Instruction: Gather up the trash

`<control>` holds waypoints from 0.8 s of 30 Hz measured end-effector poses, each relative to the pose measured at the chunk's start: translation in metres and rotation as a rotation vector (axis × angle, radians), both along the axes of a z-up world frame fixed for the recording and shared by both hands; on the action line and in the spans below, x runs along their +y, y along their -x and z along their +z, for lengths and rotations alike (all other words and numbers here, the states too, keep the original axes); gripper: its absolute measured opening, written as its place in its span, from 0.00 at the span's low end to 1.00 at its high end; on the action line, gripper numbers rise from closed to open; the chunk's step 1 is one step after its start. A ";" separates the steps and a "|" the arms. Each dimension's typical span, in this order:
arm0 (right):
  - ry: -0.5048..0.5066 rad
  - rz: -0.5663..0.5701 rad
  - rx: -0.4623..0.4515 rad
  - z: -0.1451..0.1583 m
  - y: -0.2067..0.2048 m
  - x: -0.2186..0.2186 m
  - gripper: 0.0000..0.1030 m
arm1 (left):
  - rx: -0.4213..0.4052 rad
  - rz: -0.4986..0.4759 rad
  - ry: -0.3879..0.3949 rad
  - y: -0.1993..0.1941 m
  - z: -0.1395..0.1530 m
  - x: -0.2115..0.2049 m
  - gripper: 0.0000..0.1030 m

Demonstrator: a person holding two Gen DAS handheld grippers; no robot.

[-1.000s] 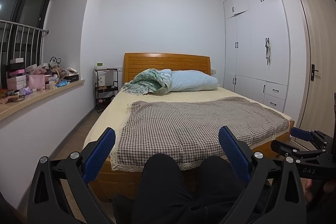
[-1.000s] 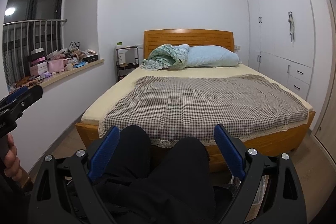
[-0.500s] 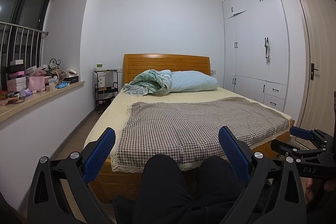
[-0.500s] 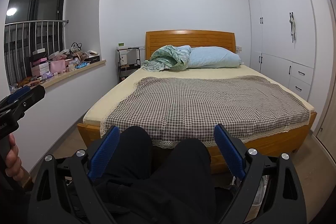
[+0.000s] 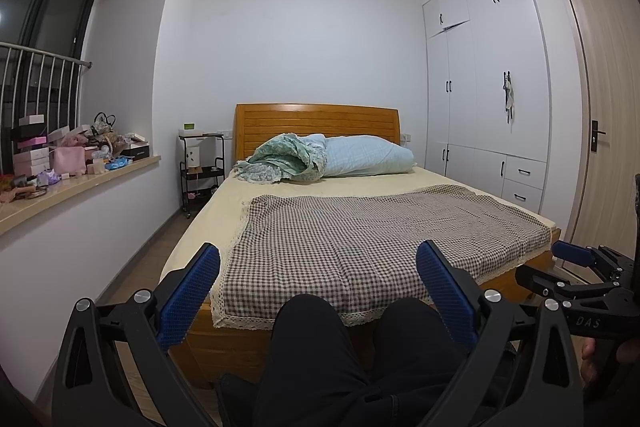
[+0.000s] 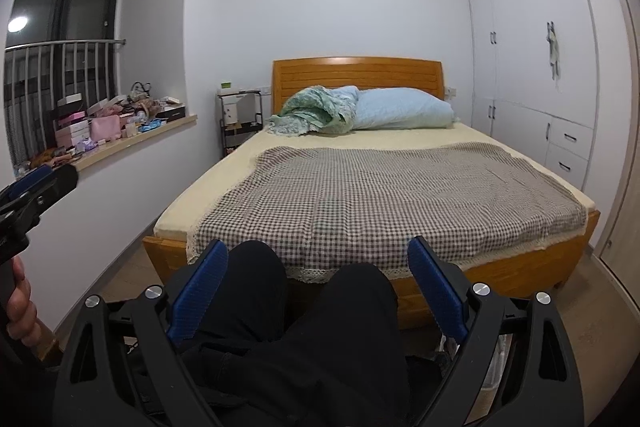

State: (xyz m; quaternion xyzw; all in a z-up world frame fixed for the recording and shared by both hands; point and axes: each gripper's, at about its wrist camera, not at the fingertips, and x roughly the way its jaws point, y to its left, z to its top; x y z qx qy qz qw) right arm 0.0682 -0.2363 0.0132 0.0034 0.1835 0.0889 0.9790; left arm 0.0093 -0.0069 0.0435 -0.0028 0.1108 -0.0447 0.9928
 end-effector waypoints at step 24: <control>0.000 -0.015 -0.016 0.001 0.003 -0.002 0.85 | -0.010 -0.001 -0.005 -0.002 0.001 0.003 0.92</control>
